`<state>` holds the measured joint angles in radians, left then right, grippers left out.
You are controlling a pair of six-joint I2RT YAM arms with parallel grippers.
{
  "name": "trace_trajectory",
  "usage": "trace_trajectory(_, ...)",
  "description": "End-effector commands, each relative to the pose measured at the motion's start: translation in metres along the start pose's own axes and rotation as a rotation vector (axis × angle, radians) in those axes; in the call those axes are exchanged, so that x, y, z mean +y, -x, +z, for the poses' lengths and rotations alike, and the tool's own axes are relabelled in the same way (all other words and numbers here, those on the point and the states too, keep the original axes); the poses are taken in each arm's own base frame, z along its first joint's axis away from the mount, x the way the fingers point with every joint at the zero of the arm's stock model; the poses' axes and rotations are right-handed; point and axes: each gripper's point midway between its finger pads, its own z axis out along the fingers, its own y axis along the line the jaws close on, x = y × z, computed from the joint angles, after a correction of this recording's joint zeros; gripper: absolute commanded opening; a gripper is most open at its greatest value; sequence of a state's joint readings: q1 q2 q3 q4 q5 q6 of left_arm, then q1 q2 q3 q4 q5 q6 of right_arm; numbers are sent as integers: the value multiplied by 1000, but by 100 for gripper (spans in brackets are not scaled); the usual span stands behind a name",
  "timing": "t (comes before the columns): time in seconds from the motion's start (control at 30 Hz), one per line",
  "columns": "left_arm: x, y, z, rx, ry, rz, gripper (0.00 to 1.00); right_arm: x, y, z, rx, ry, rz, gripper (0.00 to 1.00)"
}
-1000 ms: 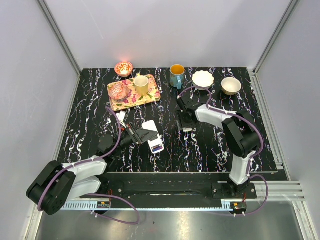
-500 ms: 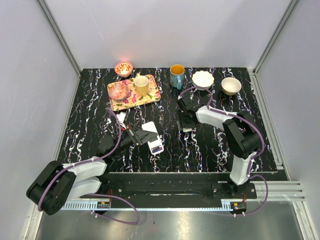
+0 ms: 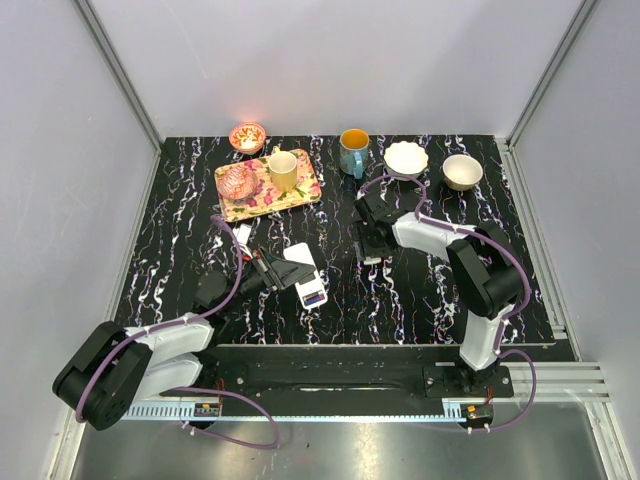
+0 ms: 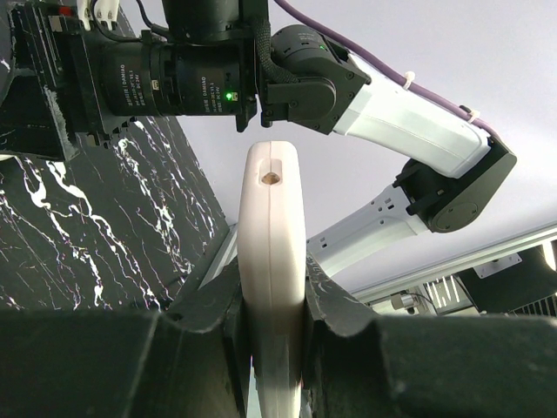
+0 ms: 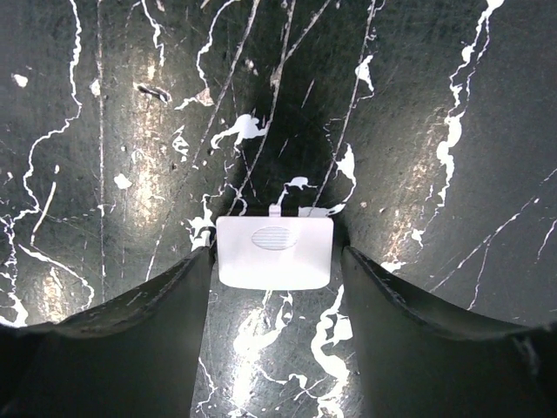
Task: Load the batteries into the remote control
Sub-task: Pick up the battery cover at the center of the board.
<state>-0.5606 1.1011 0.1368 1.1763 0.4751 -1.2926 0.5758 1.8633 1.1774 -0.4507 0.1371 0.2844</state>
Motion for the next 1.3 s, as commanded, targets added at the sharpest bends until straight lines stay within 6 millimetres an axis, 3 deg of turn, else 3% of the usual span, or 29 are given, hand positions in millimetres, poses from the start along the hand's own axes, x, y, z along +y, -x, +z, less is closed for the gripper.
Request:
trace_trajectory(0.0,-22,7,1,-24,-89,44,0,-6,-38,-1,119,-18,5,70)
trace_trajectory(0.53,-20,6,0,-27,-90,36,0,-4,-52,-1,166,0,-8,65)
trace_trajectory(0.67,-19,7,0,-28,-90,33,0,-3,-58,1,187,7,-8,59)
trace_trajectory(0.9,-16,8,1,-33,-81,28,0,-4,-60,-1,181,6,14,35)
trace_trajectory(1.0,-17,10,6,-33,-81,28,0,-2,-54,-8,152,9,42,25)
trace_trajectory(1.13,-19,18,14,-56,-87,28,0,6,-42,-30,111,53,94,0)
trace_trajectory(1.27,-20,31,24,-112,-93,34,0,22,-21,-80,61,153,135,0)
